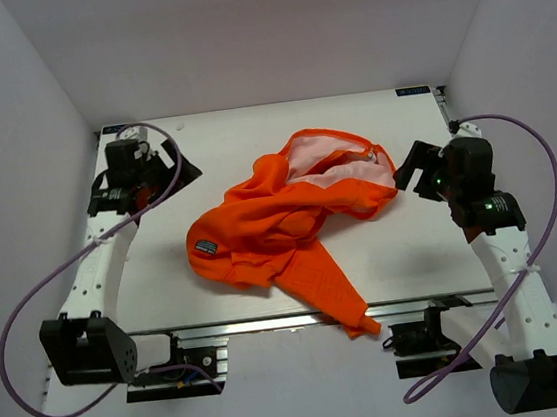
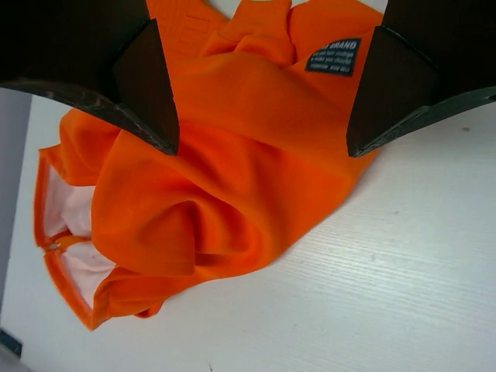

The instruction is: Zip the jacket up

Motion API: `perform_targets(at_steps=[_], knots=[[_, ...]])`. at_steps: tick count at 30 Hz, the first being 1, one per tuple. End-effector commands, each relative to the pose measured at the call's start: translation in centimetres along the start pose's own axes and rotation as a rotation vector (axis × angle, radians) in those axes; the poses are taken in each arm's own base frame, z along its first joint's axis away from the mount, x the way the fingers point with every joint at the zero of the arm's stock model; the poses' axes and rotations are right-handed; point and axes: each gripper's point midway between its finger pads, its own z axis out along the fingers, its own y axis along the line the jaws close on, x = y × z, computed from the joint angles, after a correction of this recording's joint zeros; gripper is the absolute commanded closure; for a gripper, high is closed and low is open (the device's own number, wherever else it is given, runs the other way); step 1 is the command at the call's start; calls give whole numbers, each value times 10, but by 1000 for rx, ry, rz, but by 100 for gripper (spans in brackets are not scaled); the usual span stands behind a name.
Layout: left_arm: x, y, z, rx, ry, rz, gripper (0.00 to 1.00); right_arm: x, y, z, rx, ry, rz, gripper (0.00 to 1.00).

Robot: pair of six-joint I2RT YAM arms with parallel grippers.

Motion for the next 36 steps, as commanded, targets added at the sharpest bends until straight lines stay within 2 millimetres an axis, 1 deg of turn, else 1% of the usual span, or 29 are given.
perform_targets(at_steps=[1, 2, 3, 4, 5, 6, 7, 8, 9, 10, 11, 12, 13, 14, 15, 16, 17, 18, 20, 21, 24, 28, 29, 30, 32, 33, 34, 35, 36], knots=[[0, -32, 18, 5, 13, 133, 2, -1, 16, 5, -101, -8, -40, 11], [4, -53, 34, -13, 25, 218, 2, 1, 14, 9, -95, -8, -29, 11], [7, -71, 42, 16, 40, 262, 2, 0, 14, 10, -94, -9, -22, 11], [6, -81, 50, 14, 42, 306, 2, 2, 11, 13, -77, -7, -15, 11], [-6, -112, 51, 75, 12, 379, 2, 4, 9, 15, -66, -1, -8, 10], [-9, -121, 61, 94, 16, 406, 2, 6, 7, 19, -52, 10, -4, 11], [-1, -126, 86, 125, 60, 445, 2, 5, 0, 23, -11, 4, 6, 11], [-4, -133, 97, 143, 60, 464, 2, 6, -3, 25, 8, 10, 31, 11], [-24, -152, 99, 179, 13, 482, 2, 11, -7, 31, 29, 30, 44, 11], [-12, -148, 131, 172, 63, 516, 2, 12, -8, 34, 44, 37, 58, 11], [-13, -152, 143, 174, 72, 532, 2, 14, -10, 37, 57, 50, 71, 11], [-36, -176, 143, 210, 13, 546, 2, 18, -12, 46, 76, 77, 105, 11], [-32, -177, 154, 209, 40, 560, 2, 18, -14, 49, 98, 76, 127, 11], [-12, -169, 189, 202, 103, 576, 2, 16, -14, 54, 107, 76, 148, 11], [-9, -172, 201, 210, 105, 584, 2, 20, -15, 61, 119, 90, 182, 10], [-17, -182, 209, 229, 65, 585, 2, 15, -11, 67, 96, 72, 190, 11], [-4, -173, 234, 208, 89, 569, 2, 15, -9, 72, 87, 68, 198, 11], [1, -174, 242, 230, 97, 566, 2, 25, -12, 81, 94, 90, 208, 11], [11, -178, 255, 268, 102, 554, 2, 24, -12, 94, 86, 66, 227, 11], [17, -181, 262, 294, 106, 557, 2, 35, -17, 103, 106, 97, 235, 11], [31, -177, 271, 270, 109, 585, 2, 46, -23, 123, 138, 141, 239, 11], [52, -179, 276, 315, 139, 617, 2, 60, -36, 150, 203, 172, 247, 11], [58, -176, 278, 308, 152, 616, 11, 62, -38, 155, 210, 180, 252, 11], [60, -175, 280, 306, 152, 617, 22, 71, -38, 167, 208, 212, 251, 11], [63, -172, 283, 302, 161, 617, 43, 71, -35, 181, 184, 214, 241, 13], [62, -173, 283, 303, 158, 617, 64, 82, -38, 192, 190, 247, 239, 18], [58, -175, 280, 302, 147, 616, 78, 75, -34, 199, 176, 245, 233, 37], [54, -177, 277, 299, 134, 614, 92, 83, -35, 206, 180, 279, 226, 47], [50, -179, 275, 296, 123, 614, 100, 84, -30, 208, 157, 296, 217, 59]])
